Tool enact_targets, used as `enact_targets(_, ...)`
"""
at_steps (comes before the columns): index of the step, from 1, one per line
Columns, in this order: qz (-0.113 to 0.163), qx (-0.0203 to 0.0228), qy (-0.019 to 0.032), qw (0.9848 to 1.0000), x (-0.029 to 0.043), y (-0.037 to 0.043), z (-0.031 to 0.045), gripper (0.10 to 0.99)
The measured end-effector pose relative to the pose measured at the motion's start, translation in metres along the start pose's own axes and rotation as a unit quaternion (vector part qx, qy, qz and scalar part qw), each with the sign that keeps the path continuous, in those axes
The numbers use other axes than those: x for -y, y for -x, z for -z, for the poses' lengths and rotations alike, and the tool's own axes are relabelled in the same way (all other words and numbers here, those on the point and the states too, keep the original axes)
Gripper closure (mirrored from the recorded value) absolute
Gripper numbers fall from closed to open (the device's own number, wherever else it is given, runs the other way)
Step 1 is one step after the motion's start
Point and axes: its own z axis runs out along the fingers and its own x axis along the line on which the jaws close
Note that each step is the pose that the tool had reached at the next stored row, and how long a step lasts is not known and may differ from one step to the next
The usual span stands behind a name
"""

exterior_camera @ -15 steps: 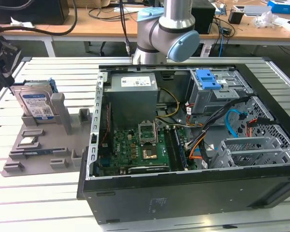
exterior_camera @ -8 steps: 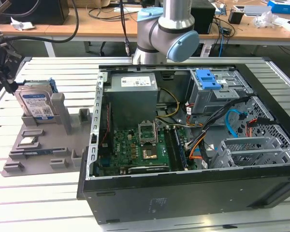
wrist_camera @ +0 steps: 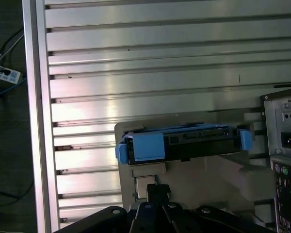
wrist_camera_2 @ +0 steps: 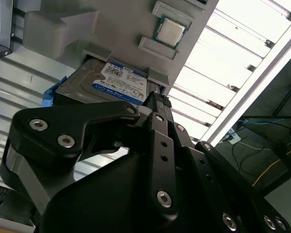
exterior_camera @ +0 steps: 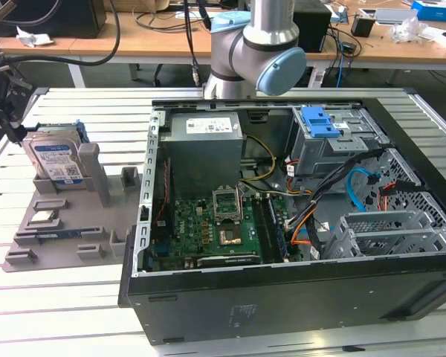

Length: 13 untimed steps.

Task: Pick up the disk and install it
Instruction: 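Reach for the disk, then pick up the disk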

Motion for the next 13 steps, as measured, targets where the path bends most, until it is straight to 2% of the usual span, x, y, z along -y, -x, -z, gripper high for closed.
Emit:
enact_targets(6, 0.006, -0.0001, 0.0001, 1.0, 0.0, -0.0001, 0.0, 0.98)
enact_targets(10, 0.032, -0.0007, 0.0008, 0.9995, 0.0, -0.0001, 0.0, 0.98)
enact_targets(12, 0.048, -0.001, 0.0012, 0.9989, 0.0, -0.0001, 0.0, 0.98)
enact_targets(13, 0.062, -0.0013, 0.0015, 0.9981, 0.0, -0.0001, 0.0, 0.98)
